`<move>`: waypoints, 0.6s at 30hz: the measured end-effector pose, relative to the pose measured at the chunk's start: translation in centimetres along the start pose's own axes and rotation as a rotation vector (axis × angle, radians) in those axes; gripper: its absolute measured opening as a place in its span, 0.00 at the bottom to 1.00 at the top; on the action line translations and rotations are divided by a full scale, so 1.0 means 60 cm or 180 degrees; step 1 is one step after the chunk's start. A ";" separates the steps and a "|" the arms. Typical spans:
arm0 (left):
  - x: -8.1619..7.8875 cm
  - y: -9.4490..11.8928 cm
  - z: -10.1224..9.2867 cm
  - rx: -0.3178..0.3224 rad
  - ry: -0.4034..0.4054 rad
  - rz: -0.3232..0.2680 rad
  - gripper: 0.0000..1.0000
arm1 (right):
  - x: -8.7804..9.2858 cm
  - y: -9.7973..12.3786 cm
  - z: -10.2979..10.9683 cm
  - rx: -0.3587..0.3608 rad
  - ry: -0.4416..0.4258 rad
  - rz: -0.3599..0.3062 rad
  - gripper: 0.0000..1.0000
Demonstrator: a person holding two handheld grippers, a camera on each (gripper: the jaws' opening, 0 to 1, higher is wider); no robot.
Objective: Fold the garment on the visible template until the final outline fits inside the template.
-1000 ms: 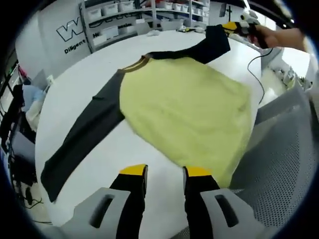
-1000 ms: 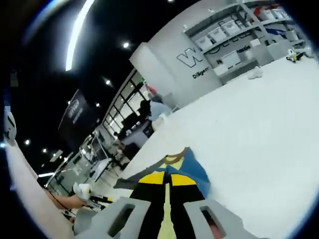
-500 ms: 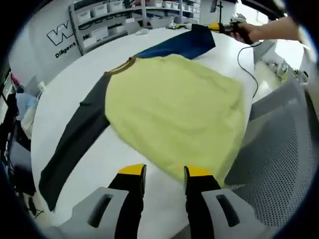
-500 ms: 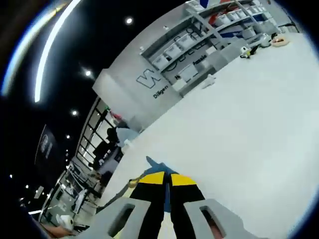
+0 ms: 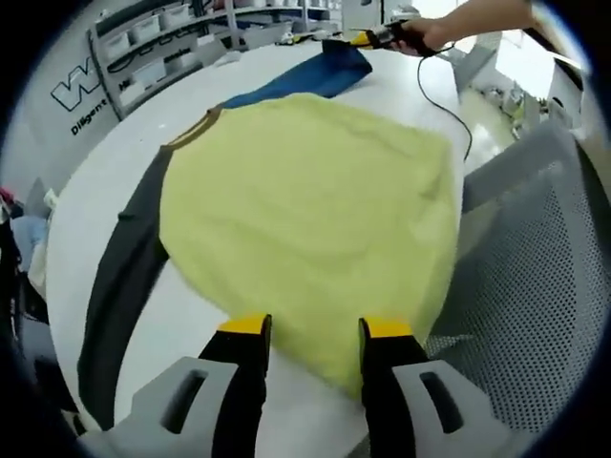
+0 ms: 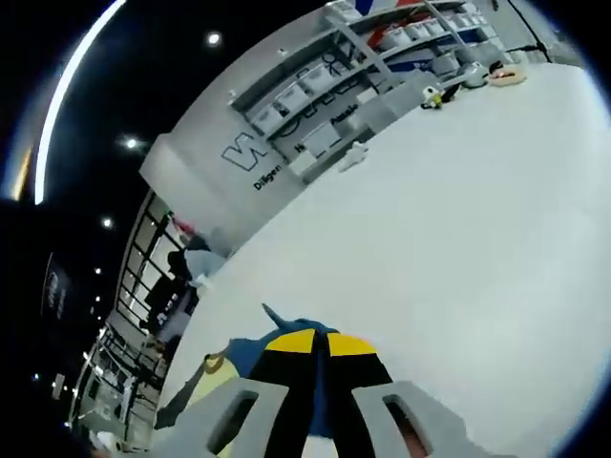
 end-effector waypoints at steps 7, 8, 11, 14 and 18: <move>-0.002 -0.005 0.004 -0.0007 -0.0003 0.0075 0.41 | 0.009 -0.009 -0.027 0.0196 -0.0077 0.0282 0.00; -0.002 -0.005 0.005 -0.0007 0.0001 0.0082 0.40 | 0.013 -0.009 -0.028 0.0185 -0.0074 0.0304 0.00; -0.004 -0.006 0.009 -0.0023 0.0013 0.0086 0.40 | 0.029 -0.006 -0.040 0.0248 -0.0085 0.0382 0.00; -0.009 -0.007 0.014 -0.0038 0.0017 0.0089 0.39 | 0.043 0.002 -0.053 0.0352 -0.0009 0.0518 0.00; -0.015 -0.006 0.019 -0.0061 0.0031 0.0062 0.39 | 0.038 0.010 -0.056 0.0430 0.0207 0.0478 0.00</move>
Point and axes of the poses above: the point that each gripper's makers call its tool centre point, and the gripper's own axes: y roughly backward along the fingers, z roughly to its left, x roughly out of its underside, the point moved 7 cm from there along y, roughly backward along the fingers, and after that the axes turned 11 degrees about y, right-handed, at the moved point
